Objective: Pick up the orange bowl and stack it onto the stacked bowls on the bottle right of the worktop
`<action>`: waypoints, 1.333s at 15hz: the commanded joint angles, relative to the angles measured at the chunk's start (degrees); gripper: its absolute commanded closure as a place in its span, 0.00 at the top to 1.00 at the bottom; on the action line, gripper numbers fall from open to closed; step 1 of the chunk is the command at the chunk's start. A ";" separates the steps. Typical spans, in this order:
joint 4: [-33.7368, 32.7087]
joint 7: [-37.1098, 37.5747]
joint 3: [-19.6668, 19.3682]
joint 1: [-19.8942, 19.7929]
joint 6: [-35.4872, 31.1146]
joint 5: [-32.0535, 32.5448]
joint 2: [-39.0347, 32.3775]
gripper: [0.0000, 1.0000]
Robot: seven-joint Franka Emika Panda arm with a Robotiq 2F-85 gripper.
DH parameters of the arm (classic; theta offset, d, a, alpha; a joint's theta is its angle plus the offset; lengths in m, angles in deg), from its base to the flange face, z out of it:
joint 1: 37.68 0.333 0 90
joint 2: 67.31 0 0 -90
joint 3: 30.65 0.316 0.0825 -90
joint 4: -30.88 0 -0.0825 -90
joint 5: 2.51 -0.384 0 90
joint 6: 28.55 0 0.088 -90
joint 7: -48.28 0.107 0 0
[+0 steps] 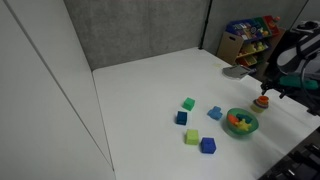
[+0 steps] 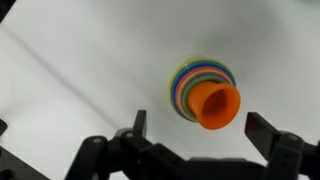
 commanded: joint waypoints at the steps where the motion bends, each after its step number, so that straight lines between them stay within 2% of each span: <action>1: 0.54 -2.33 1.69 -0.89 -0.42 -1.11 2.04 1.00; 8: -1.06 -5.75 5.94 -1.59 -2.70 -2.01 1.06 1.00; 14: -1.70 -10.36 10.47 -4.22 -4.19 -4.81 -0.41 1.00; 20: -2.23 -13.18 11.52 -5.97 -3.96 -6.23 -2.94 1.00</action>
